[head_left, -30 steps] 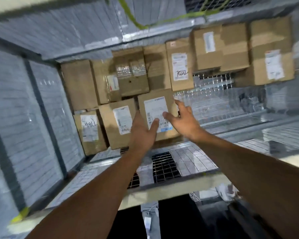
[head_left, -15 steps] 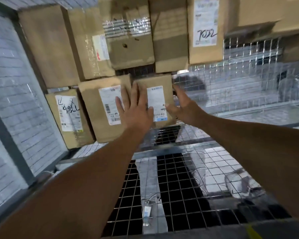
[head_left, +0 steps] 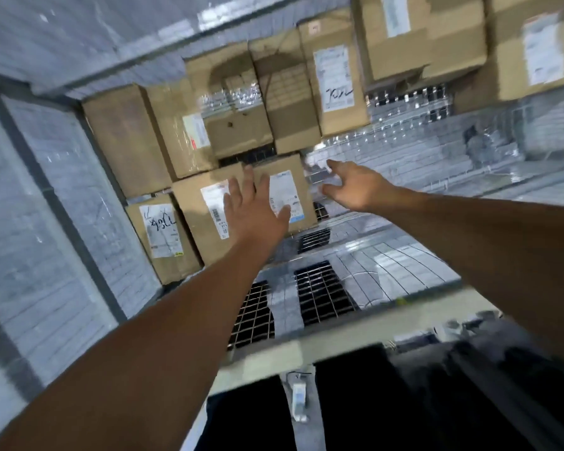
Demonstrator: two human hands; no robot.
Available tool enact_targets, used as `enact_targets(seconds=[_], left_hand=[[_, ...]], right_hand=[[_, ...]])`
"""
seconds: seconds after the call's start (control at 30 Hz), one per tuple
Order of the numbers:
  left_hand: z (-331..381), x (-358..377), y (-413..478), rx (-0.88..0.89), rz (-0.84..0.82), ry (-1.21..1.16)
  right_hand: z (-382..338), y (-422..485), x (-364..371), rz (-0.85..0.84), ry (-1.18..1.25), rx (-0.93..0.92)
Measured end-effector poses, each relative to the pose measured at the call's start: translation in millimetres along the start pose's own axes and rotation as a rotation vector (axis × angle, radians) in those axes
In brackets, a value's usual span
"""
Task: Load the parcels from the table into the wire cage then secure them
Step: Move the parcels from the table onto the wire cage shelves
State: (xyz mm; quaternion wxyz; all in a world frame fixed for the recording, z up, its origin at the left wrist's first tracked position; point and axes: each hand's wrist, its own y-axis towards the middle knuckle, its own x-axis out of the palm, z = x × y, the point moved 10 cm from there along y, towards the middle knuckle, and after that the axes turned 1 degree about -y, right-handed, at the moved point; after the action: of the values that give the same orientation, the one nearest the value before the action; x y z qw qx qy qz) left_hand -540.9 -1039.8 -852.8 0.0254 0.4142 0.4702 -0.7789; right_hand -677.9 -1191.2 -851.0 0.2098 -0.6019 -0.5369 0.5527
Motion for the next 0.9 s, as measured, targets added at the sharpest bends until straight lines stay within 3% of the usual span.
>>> enact_targets(seconds=[0.17,0.27,0.37,0.63,0.73,0.9], left_hand=[[56.4,-87.6,-81.3,0.111,-0.015,-0.259],[110.7,-135.9,-141.7,0.276,0.009,-0.428],[173.9,-171.5,-207.9,0.499,0.052,-0.406],[344.7,-158.4,-373.4,0.945,-0.017,-0.034],[409.9,-116.6,-456.4,1.116,-0.034,0.089],[477.4,-12.2,-583.2,1.364,-0.211,0.278]], right_hand=[[-5.3,-129.7,-89.1,0.276,0.23,0.114],[11.5,-231.6,-126.7,0.523,0.389,0.17],[38.5,-334.3,-128.0,0.704,0.451,0.259],[131.8,-583.8,-31.5,1.09,0.744,0.588],[179.0,-682.7,31.0,1.238,0.86,0.793],[232.8,-801.3,131.5,1.426,1.103,1.027]])
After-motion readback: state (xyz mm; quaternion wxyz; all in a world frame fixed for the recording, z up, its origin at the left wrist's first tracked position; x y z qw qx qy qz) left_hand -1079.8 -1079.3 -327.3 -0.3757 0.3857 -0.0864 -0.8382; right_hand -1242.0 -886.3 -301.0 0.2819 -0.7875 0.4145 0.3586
